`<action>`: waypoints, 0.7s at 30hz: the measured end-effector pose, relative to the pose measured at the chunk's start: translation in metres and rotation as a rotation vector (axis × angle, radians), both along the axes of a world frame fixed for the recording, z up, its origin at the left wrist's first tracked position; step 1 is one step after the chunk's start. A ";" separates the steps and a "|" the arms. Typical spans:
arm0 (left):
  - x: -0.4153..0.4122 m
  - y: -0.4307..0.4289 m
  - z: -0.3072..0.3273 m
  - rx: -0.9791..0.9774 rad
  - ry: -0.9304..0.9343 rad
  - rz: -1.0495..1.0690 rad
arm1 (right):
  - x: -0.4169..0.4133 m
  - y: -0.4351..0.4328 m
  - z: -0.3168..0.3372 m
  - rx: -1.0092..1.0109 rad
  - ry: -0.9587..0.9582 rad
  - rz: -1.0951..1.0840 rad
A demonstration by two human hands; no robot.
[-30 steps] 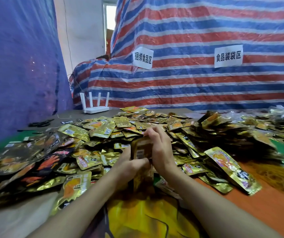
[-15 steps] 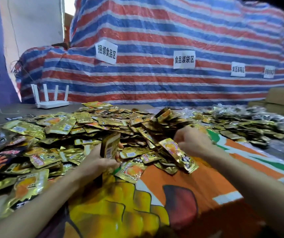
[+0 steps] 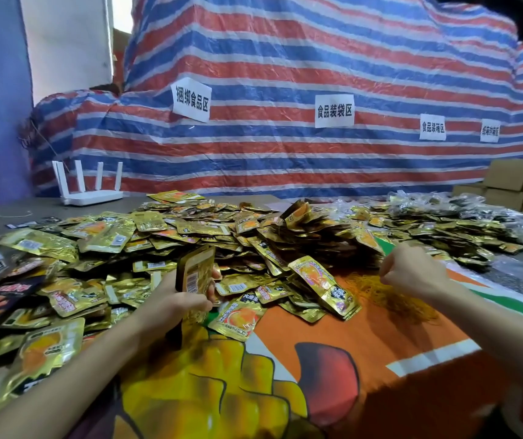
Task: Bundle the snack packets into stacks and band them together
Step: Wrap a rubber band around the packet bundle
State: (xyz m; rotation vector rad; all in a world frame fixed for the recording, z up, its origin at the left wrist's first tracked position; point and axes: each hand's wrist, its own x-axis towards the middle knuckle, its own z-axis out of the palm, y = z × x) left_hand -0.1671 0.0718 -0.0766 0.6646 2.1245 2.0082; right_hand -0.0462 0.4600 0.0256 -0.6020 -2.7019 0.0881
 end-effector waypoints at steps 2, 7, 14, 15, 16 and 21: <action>-0.005 -0.002 -0.003 0.005 -0.013 0.014 | 0.000 -0.001 0.008 -0.073 0.037 0.014; -0.009 -0.002 -0.011 0.032 -0.063 0.003 | 0.003 -0.003 0.019 -0.133 0.109 0.035; 0.004 -0.009 0.002 0.109 -0.161 0.075 | -0.001 -0.030 0.039 -0.265 0.377 0.228; 0.010 -0.009 0.008 0.125 -0.163 0.075 | -0.002 -0.045 0.040 -0.339 0.403 0.319; 0.018 -0.010 0.015 0.150 -0.165 0.073 | -0.004 -0.063 0.041 -0.413 0.412 0.410; 0.056 -0.015 0.056 0.260 -0.139 0.096 | -0.028 -0.172 0.027 -0.703 0.379 0.763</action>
